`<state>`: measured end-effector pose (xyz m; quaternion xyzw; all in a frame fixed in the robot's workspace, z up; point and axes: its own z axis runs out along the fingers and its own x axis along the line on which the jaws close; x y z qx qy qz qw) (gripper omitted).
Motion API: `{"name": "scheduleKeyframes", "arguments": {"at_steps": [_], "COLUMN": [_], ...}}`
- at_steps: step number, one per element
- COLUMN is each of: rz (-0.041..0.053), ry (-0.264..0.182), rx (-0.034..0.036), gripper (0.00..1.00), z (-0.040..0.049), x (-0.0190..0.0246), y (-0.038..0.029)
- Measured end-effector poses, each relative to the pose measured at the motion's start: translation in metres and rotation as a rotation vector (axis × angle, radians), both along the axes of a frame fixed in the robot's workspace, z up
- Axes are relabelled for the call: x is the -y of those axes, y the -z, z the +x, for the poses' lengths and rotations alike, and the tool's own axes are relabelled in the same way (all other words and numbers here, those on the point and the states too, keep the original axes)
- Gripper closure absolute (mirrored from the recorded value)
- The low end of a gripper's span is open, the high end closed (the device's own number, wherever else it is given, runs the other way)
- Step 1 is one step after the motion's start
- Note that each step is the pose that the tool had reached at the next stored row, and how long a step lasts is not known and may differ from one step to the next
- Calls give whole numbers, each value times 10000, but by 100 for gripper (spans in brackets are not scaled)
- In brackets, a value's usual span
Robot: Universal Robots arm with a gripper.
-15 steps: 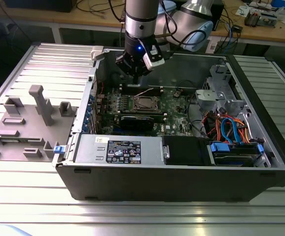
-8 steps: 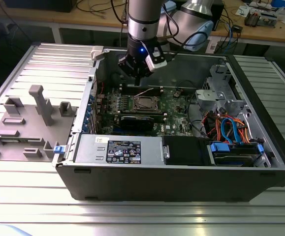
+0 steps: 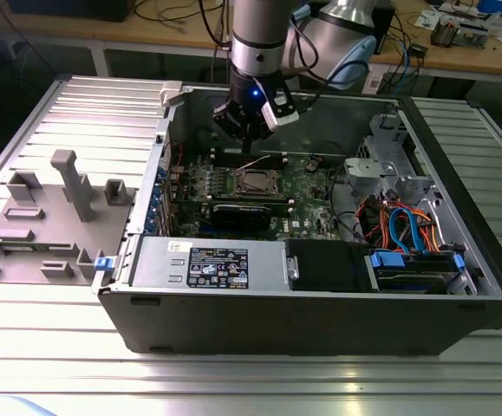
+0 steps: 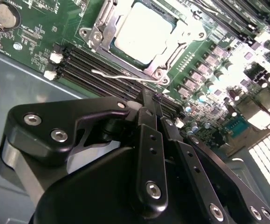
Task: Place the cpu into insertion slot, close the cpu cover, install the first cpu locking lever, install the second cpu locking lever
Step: 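Install the first cpu locking lever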
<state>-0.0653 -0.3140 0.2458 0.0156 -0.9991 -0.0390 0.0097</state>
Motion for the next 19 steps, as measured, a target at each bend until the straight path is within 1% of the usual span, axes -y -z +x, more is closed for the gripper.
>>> {"name": "scheduleKeyframes", "arguments": {"at_steps": [5, 11, 19], "rz": [1, 3, 10], "ry": [0, -119, -118], "rx": [1, 1, 2], "gripper": [89, 89, 89], "z": [57, 95, 142], "x": [0, 0, 0], "y": [30, 46, 100]}}
